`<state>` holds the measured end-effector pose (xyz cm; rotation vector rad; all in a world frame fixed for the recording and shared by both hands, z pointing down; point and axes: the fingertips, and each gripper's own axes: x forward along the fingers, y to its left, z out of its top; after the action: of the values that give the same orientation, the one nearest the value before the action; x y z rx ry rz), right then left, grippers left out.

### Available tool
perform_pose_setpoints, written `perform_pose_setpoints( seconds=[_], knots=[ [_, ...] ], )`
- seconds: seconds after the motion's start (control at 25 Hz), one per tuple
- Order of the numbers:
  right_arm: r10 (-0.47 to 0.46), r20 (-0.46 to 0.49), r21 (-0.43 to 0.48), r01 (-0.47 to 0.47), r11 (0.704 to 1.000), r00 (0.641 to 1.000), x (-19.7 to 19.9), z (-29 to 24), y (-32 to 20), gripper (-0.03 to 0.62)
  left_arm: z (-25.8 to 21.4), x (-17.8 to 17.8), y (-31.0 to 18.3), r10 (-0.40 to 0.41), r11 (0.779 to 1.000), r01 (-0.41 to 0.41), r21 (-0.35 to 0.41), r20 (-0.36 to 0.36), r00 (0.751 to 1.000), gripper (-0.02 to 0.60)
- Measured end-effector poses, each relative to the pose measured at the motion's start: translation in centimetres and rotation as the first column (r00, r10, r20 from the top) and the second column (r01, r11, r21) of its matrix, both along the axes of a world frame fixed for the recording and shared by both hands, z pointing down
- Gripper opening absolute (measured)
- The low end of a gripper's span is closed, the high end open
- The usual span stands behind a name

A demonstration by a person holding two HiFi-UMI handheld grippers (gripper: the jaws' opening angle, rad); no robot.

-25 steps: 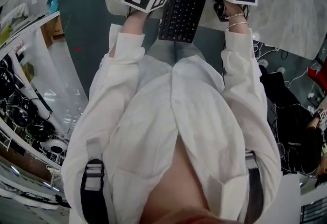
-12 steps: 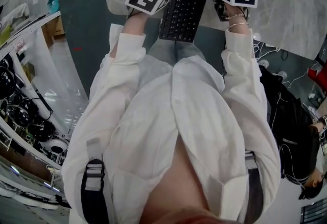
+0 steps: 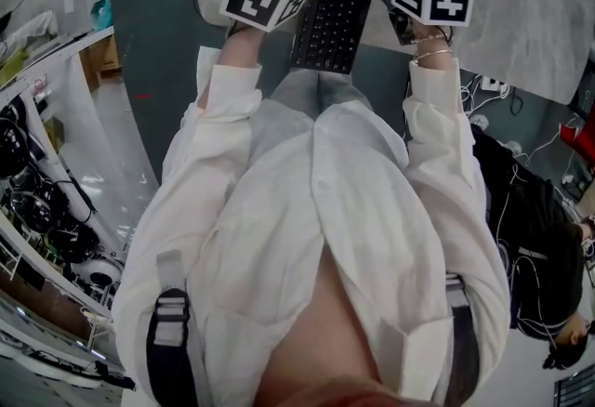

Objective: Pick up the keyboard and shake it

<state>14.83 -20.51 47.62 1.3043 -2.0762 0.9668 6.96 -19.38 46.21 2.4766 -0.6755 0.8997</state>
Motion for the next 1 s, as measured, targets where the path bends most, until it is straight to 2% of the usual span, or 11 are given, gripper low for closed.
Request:
perform_pose_setpoints(
  seconds=[0.2, 0.4, 0.6, 0.76, 1.0],
  knots=[
    [-0.019, 0.012, 0.099, 0.018, 0.995, 1.0, -1.3, -4.8, 1.1, 0.271, -4.6, -0.3, 0.6, -0.006, 0.997, 0.01, 0.077, -0.054, 0.999, 0.083],
    [-0.03, 0.002, 0.225, 0.029, 0.974, 1.0, -1.8, -9.8, 1.8, 0.161, -9.4, -0.2, 1.1, -0.02, 0.987, 0.039, 0.157, -0.123, 0.992, 0.048],
    [-0.071, -0.011, 0.304, 0.071, 0.95, 0.997, -3.0, -13.3, 3.7, 0.087, -13.5, -0.9, 2.6, -0.013, 0.971, 0.052, 0.231, -0.167, 0.986, 0.035],
    [-0.087, 0.005, 0.358, 0.08, 0.93, 0.996, -4.0, -16.1, 5.3, 0.057, -15.8, -1.5, 4.0, -0.005, 0.955, 0.054, 0.29, -0.168, 0.986, 0.029],
    [-0.122, -0.025, 0.462, 0.119, 0.879, 0.992, -4.6, -20.3, 7.4, 0.041, -19.7, -1.4, 5.9, 0.004, 0.938, 0.079, 0.337, -0.236, 0.972, 0.025]
  ],
)
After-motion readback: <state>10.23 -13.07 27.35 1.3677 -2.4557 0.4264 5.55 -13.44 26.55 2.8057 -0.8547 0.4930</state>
